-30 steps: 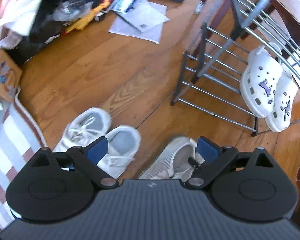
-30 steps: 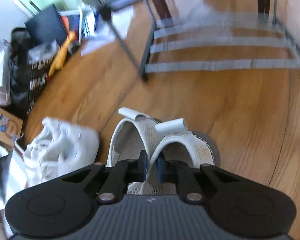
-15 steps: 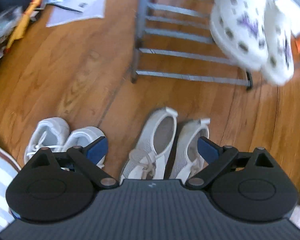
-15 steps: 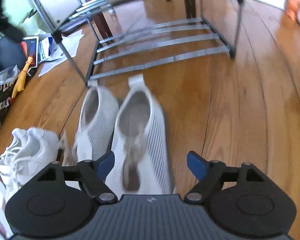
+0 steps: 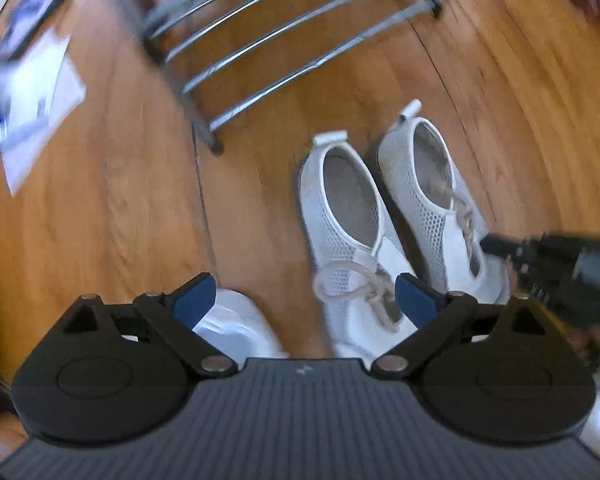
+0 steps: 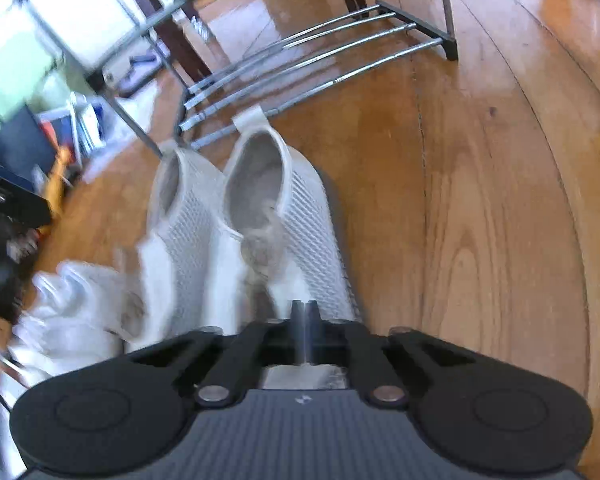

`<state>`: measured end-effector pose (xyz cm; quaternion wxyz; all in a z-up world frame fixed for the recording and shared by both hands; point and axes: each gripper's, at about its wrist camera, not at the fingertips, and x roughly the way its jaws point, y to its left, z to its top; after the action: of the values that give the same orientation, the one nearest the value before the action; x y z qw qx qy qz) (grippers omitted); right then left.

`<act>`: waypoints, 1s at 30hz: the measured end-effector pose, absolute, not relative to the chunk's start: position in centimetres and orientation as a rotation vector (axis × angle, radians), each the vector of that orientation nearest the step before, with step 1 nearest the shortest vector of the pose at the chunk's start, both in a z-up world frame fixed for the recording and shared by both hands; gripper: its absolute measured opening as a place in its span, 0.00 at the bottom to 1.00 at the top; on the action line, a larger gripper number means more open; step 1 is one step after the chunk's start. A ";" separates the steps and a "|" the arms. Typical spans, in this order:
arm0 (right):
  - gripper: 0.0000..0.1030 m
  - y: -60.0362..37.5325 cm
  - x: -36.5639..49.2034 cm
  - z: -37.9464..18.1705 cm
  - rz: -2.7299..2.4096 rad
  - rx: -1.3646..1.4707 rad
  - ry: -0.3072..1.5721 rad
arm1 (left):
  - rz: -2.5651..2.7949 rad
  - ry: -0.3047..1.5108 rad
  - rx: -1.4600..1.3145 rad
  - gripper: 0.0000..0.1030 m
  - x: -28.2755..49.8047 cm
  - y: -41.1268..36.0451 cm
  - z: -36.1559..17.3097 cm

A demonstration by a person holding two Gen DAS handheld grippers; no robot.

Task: Organize scattered shoes
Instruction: 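Grasp the white mesh lace-up sneakers together with the right tool, then carry the mesh sneakers with the right tool and set them on the rack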

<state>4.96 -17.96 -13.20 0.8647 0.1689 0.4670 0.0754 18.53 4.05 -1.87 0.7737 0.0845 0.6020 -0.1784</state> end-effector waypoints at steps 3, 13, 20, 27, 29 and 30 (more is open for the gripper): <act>0.10 -18.6 3.4 -13.6 0.167 0.341 0.924 | -0.358 1.263 0.077 0.95 16.0 4.5 -4.9; 0.52 -22.2 3.9 -15.4 0.183 0.499 0.918 | -0.323 1.174 -0.004 0.96 12.8 5.2 -11.0; 0.65 -23.7 3.5 -15.5 0.252 0.598 0.873 | -0.313 1.163 -0.091 0.95 12.3 6.6 -10.7; 0.72 -22.2 4.7 -16.3 0.238 0.580 0.910 | -0.280 1.156 0.070 0.97 12.6 4.1 -12.5; 0.78 -21.3 5.7 -16.6 0.208 0.528 0.951 | -0.285 1.141 0.109 0.97 13.0 3.1 -12.8; 0.79 -21.1 5.9 -16.6 0.205 0.519 0.956 | -0.285 1.148 0.105 0.97 13.4 3.0 -13.1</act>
<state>5.90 -21.09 -16.57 0.8507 0.2466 0.4540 0.0972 13.37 2.96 -13.14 0.8287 0.0496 0.5410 -0.1345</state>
